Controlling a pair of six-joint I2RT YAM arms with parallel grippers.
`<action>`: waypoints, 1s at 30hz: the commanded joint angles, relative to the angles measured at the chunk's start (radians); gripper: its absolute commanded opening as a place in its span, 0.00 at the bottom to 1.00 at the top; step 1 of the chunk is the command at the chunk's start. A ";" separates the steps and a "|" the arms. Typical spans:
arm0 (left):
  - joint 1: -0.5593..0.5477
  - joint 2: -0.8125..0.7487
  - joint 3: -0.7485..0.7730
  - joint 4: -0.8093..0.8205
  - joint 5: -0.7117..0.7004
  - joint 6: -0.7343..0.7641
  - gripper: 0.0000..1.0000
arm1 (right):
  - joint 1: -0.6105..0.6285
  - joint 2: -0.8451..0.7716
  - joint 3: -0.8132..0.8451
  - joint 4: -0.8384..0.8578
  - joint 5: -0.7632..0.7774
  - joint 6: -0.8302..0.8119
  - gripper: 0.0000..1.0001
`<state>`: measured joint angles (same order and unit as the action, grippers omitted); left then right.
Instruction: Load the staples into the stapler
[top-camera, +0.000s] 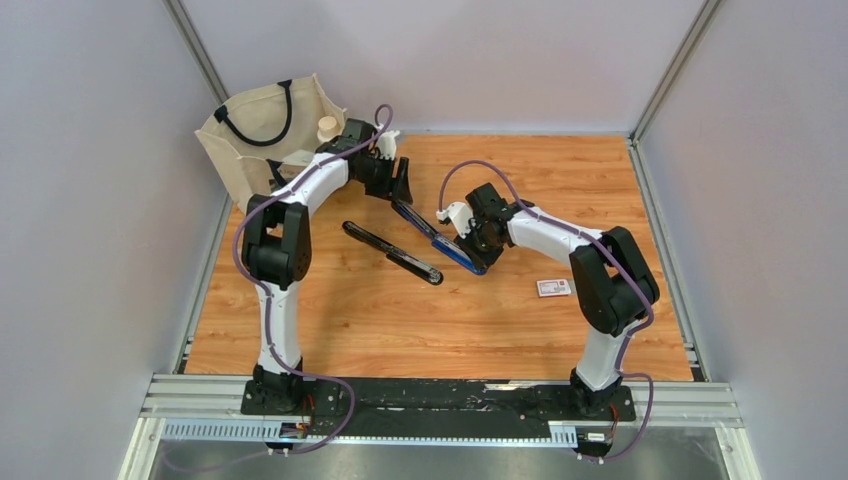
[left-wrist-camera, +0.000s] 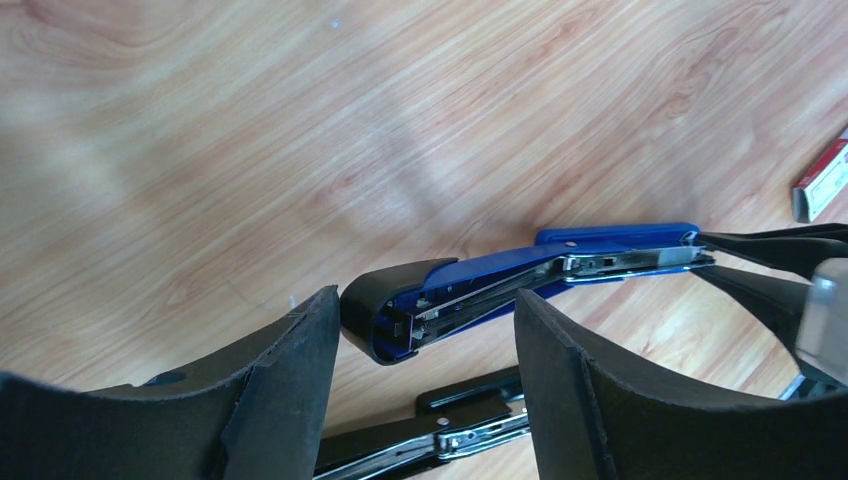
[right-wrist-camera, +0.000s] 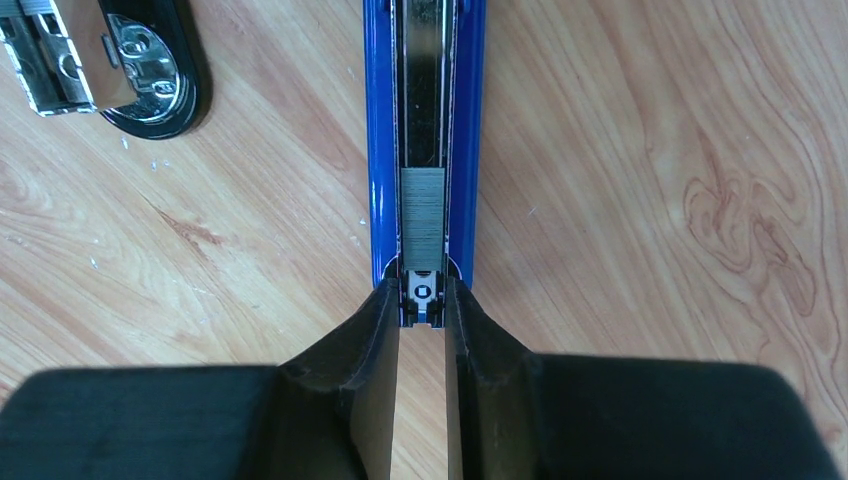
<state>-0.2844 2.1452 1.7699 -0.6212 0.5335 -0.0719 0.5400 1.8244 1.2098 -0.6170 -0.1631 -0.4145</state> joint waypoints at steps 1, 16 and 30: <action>-0.090 -0.100 0.019 -0.022 0.138 -0.075 0.71 | 0.002 0.056 -0.003 0.025 0.027 -0.001 0.12; -0.165 -0.177 0.002 -0.008 0.161 -0.108 0.71 | -0.002 0.019 -0.058 0.123 0.025 0.002 0.12; -0.157 -0.248 0.007 -0.020 0.172 -0.052 0.75 | -0.020 -0.014 -0.104 0.198 0.024 -0.027 0.11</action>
<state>-0.4477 1.9926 1.7744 -0.6212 0.6872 -0.1619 0.5331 1.7935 1.1427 -0.4789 -0.1524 -0.4137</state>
